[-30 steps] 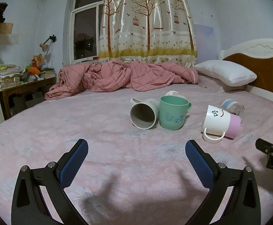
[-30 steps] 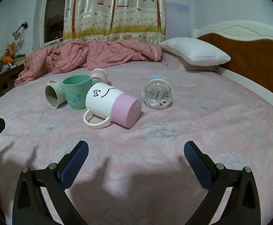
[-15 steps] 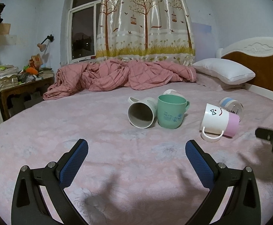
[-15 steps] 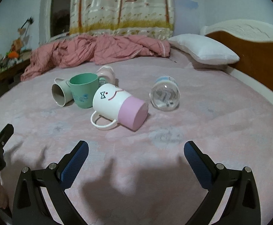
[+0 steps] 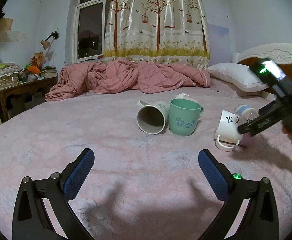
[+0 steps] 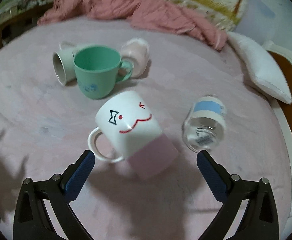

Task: Flip cup upright
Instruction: 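Reach the right tool to the white pink-based mug and grasp its body, then carry the mug toward the left tool and set it down on its side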

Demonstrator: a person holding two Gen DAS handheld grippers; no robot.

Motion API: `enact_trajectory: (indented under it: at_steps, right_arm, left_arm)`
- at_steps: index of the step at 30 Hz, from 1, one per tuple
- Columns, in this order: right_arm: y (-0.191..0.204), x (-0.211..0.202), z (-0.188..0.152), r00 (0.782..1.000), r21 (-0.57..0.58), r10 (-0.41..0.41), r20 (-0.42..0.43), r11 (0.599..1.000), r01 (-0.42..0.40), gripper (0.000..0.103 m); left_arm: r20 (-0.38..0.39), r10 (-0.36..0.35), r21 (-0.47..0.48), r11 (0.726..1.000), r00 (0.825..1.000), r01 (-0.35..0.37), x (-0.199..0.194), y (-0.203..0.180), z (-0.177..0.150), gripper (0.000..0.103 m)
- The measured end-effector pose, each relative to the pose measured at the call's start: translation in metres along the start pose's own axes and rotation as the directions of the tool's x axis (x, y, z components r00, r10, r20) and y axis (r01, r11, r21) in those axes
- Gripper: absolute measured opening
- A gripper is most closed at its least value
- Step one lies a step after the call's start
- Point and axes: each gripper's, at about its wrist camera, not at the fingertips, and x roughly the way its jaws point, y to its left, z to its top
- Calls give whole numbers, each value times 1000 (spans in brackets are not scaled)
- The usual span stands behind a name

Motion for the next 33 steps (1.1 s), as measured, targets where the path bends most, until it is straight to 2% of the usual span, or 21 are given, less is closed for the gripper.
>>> enact_trajectory:
  at_steps: [7,9,11,12,15,17,20,22,26,33]
  right_arm:
    - [24,53,17,993,-157,-54,-107,987,37,101]
    - [28,63,21,989,-149,-66,-129,988,46,100]
    - [32,69,23,991,-133,-42,-125,991,26,96]
    - [33,71,22,992,-129,-56,-116,991,41,93]
    - [25,72,23,994,-109,-44,-99,993,33,91]
    - [17,69,24,995,-65,-29,-100,998,23,85]
    - [0,53,24,995,66,39,-91,997,-33,82]
    - [-9,35,23,994,161,94,-62,983,-83,82]
    - [-20,8,14,971,343,236,-32,915,-211,81]
    - [3,-2,-12,941,475,320,-106,848,-234,81]
  left_arm:
    - [-13,-8,-5,1000,1000,8,2,2,0,103]
    - [-18,-10,-9,1000,1000,10,4,2,0,103]
    - [-23,-11,-12,1000,1000,11,5,1,1,103]
    - [-24,-12,-13,1000,1000,11,5,1,1,103]
    - [-23,-12,-14,1000,1000,12,5,0,1,103]
    - [-25,-12,-13,1000,1000,11,5,0,1,103]
    - [-24,-12,-14,1000,1000,11,6,0,1,103]
    - [-24,-12,-15,1000,1000,12,6,0,1,103]
    - [-24,-12,-14,1000,1000,12,6,1,1,103]
    - [-24,-12,-15,1000,1000,12,6,1,1,103]
